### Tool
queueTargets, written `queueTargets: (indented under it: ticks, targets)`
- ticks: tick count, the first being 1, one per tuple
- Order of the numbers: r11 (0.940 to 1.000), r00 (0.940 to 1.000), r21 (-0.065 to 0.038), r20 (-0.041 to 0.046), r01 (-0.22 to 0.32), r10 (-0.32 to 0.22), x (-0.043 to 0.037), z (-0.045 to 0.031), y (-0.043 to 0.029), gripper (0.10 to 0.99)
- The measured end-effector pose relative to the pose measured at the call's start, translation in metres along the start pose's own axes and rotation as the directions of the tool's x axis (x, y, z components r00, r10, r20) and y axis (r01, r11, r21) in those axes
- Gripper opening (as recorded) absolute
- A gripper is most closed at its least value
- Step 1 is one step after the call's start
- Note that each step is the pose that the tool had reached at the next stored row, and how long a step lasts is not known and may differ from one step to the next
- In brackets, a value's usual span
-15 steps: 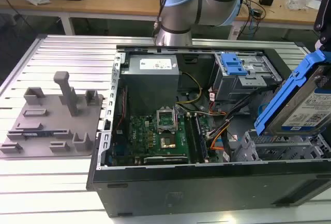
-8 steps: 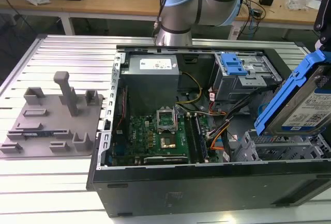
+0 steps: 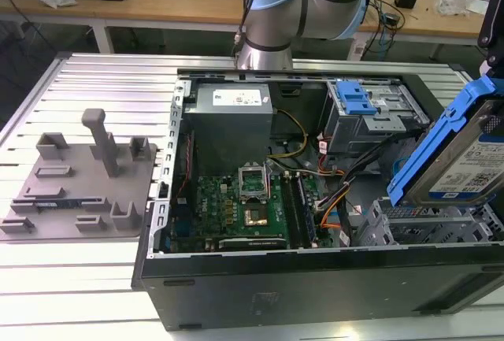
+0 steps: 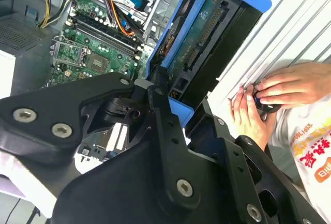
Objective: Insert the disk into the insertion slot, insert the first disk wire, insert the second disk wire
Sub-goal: 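Insert the disk into the insertion slot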
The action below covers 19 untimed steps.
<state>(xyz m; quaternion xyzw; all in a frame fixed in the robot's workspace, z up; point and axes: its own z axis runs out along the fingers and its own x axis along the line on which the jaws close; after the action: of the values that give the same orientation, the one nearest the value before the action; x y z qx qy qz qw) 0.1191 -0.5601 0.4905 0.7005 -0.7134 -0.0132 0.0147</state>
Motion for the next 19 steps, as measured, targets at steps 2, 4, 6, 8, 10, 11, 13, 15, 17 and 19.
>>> queueTargets:
  ticks: [2, 4, 6, 8, 10, 11, 13, 15, 17, 19]
  targets:
    - [1.0000, 0.9998, 0.003, 0.0205, 0.001, -0.001, 0.0006, 0.0001, 0.0006, 0.365]
    - [0.9999, 0.9977, 0.011, 0.0684, 0.002, -0.003, 0.0026, 0.0003, 0.0020, 0.365]
    - [0.9999, 0.9972, 0.013, 0.0752, 0.003, -0.004, 0.0029, 0.0003, 0.0021, 0.365]
    - [0.9999, 0.9972, 0.013, 0.0753, 0.003, -0.004, 0.0029, 0.0002, 0.0021, 0.365]
    - [0.9999, 0.9972, 0.013, 0.0752, 0.003, -0.004, 0.0029, 0.0002, 0.0022, 0.365]
    - [0.9999, 0.9972, 0.013, 0.0747, 0.003, -0.004, 0.0030, 0.0003, 0.0024, 0.365]
    - [0.9994, 0.9973, 0.035, 0.0732, 0.002, -0.005, 0.0029, 0.0003, 0.0034, 0.365]
    - [0.9977, 0.9973, 0.067, 0.0730, 0.002, -0.007, 0.0030, 0.0005, 0.0048, 0.365]
    - [0.9969, 0.9973, 0.079, 0.0723, 0.002, -0.008, 0.0030, 0.0006, 0.0060, 0.365]
    - [0.9968, 0.9974, 0.079, 0.0720, 0.002, -0.008, 0.0031, 0.0006, 0.0061, 0.365]
